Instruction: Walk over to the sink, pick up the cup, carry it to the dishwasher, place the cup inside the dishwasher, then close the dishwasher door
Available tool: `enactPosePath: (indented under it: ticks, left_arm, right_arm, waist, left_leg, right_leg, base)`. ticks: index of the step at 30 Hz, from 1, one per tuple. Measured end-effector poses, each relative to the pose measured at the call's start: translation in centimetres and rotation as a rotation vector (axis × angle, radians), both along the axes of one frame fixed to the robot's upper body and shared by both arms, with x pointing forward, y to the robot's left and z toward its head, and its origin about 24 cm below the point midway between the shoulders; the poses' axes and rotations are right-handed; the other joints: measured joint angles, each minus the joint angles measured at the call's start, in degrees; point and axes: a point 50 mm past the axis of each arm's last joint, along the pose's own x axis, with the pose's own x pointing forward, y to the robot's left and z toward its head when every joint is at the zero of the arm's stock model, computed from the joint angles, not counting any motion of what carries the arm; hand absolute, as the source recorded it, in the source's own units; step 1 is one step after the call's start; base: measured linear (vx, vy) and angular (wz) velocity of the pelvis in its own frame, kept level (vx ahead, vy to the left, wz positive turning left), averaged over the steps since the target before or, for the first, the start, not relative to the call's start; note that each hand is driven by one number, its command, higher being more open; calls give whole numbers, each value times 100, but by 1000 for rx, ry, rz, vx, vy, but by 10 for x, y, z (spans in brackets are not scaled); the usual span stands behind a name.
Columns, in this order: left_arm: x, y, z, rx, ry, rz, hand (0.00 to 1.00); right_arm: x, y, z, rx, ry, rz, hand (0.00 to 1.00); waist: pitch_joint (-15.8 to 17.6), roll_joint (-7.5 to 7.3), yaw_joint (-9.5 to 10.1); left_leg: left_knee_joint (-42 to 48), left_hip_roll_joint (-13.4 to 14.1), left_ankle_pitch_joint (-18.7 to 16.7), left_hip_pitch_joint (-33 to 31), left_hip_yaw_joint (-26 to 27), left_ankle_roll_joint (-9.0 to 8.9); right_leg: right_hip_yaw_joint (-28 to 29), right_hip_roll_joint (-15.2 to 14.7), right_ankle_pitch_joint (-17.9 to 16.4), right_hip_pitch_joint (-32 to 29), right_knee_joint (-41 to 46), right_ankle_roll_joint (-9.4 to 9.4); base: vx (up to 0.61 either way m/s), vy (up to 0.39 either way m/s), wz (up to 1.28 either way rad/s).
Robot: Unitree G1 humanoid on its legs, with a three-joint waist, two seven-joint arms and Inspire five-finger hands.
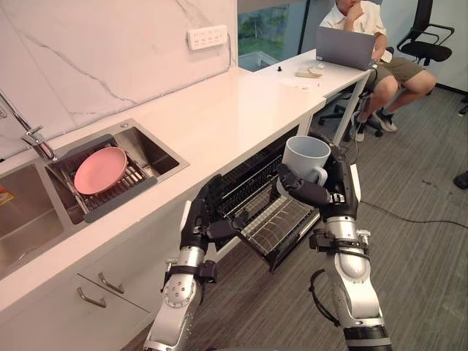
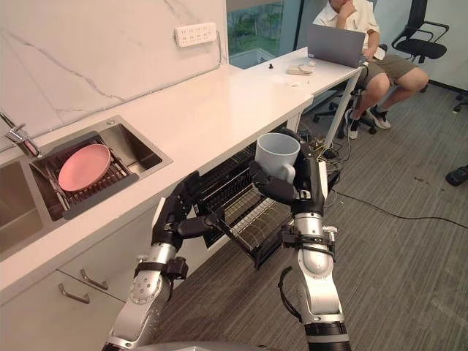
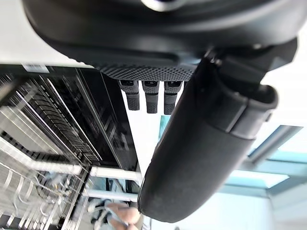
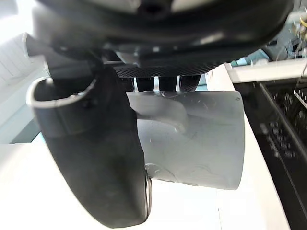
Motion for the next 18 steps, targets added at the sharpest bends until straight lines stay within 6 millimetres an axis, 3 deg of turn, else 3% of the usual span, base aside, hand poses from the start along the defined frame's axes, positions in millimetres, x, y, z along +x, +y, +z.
enactPosePath:
  ticks: [3,7,11,14,18]
  left_arm:
    - [-5,2,-6,-6,29,4,90]
    - [-10,5,-18,-6,81,-17,90]
    - [-17,20,-37,25,167,17,90]
    - [-19,33,-45,47,201,55,90]
    - [-23,53,-60,43,273,132,90]
  right_arm:
    - [1,-3,-10,-27,43,-10,30]
    - [3,-18,-47,-92,217,-41,30]
    - [11,-35,-74,-129,373,-88,30]
    - [21,-44,-72,-164,382,-112,30]
    - [54,-57,-49,-227,338,-159,30]
  waist:
    - [6,-10,1]
    - [34,-52,42]
    - [345,-63,93]
    - [693,-48,132]
    - [1214,0,201]
  left_leg:
    - [-80,-14,35,-13,-31,-1]
    - [-81,-38,72,-223,-152,4]
    - [100,-49,84,-578,-290,-2]
    - [336,-50,29,-827,-391,-13]
    - [711,-53,-2,-1351,-546,-10]
  right_leg:
    - [-34,-10,-1,-26,-29,1]
    - [-171,-36,0,-151,-70,2]
    - [-340,-55,8,-351,-57,2]
    - [-437,-66,10,-467,3,-1]
    - [-578,-87,19,-833,199,-16]
  base:
    - [-2,-4,7]
    - [4,-8,19]
    - [6,-17,21]
    - [-39,-15,21]
    - [-77,-12,19]
